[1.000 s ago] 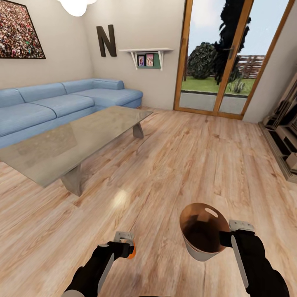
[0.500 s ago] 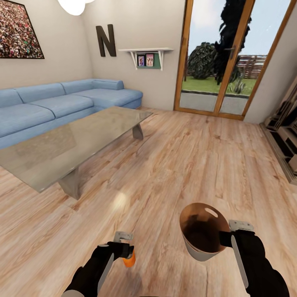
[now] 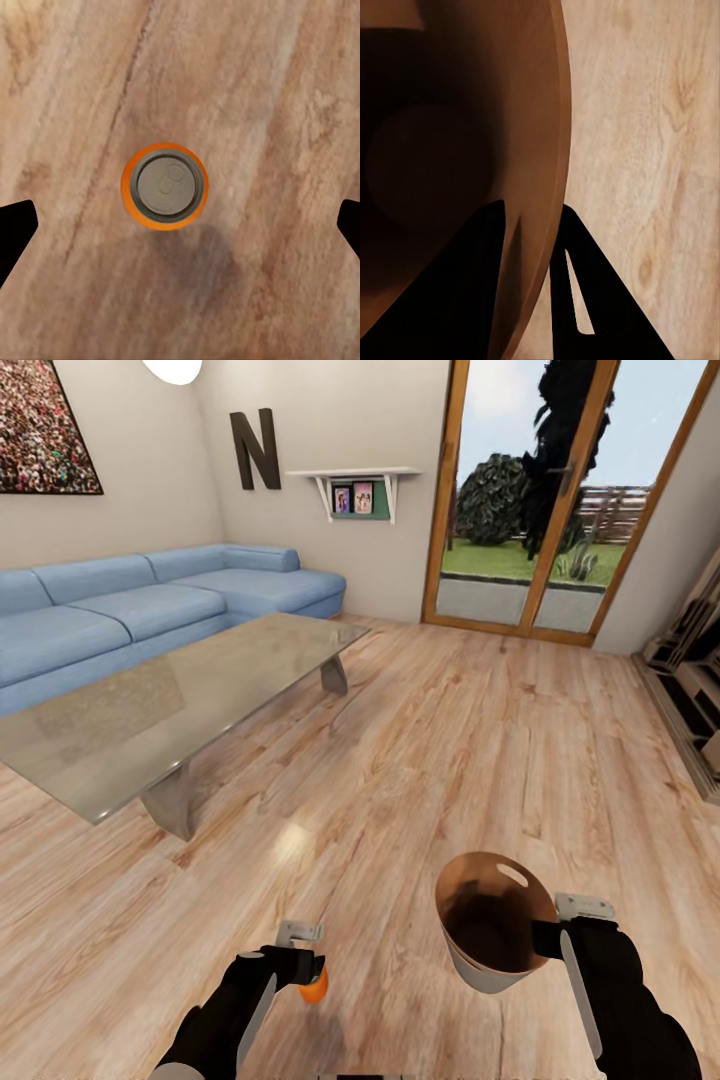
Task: Put the three can of soda from the living room inside the tash can in the kitchen.
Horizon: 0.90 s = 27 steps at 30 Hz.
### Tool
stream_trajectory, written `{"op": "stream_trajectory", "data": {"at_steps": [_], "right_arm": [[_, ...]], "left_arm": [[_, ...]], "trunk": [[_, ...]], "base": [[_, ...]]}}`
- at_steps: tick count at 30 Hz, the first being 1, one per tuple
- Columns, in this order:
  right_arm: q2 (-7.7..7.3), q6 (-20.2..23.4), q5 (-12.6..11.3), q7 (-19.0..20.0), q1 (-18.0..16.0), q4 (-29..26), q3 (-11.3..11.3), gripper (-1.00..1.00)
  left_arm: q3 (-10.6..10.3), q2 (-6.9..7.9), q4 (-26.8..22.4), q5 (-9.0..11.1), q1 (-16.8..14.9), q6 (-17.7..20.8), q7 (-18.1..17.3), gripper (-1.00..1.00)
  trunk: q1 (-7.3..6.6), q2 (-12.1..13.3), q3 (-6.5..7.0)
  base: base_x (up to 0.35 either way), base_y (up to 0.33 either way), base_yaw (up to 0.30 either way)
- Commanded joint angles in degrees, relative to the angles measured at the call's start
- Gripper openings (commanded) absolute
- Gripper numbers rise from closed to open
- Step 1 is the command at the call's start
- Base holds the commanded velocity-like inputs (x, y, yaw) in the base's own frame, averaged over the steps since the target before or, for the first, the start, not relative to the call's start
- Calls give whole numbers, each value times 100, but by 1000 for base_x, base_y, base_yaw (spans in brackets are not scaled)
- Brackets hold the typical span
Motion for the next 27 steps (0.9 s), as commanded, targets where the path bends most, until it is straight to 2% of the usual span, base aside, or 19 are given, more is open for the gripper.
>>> {"op": "stream_trajectory", "data": {"at_steps": [1, 27], "right_arm": [[0, 0, -34, 8, -3, -2, 3, -100], [-6, 0, -33, 7, -3, -2, 0, -100]], "left_arm": [[-1, 0, -1, 0, 0, 0, 0, 100], [-14, 0, -8, -1, 0, 0, 0, 100]], "trunk": [[-1, 0, -9], [-1, 0, -248]], "base": [[0, 0, 0], [0, 0, 0]]}}
